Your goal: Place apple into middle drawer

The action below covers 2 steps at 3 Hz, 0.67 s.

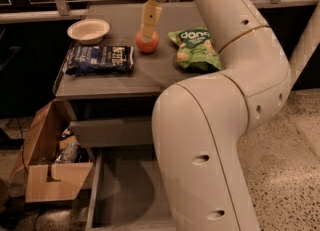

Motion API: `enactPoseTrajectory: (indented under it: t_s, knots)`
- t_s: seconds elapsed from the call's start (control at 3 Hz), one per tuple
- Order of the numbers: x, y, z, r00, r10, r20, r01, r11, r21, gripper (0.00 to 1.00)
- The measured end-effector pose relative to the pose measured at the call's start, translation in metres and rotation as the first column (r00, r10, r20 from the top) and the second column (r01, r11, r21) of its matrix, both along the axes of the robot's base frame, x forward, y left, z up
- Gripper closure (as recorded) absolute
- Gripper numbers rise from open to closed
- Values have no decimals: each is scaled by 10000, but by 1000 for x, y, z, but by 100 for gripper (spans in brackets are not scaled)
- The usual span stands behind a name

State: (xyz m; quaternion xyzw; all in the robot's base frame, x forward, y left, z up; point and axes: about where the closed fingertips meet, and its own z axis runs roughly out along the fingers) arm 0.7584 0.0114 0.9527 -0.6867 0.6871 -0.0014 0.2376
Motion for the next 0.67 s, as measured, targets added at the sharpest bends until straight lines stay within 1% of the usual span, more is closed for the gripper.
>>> enactPoseTrajectory:
  t_s: [0.33, 0.67]
  knots:
    - [17, 14, -27, 9998, 48, -196, -48, 10000, 7, 0]
    - [23, 16, -31, 9999, 26, -107, -24, 9998, 195, 0]
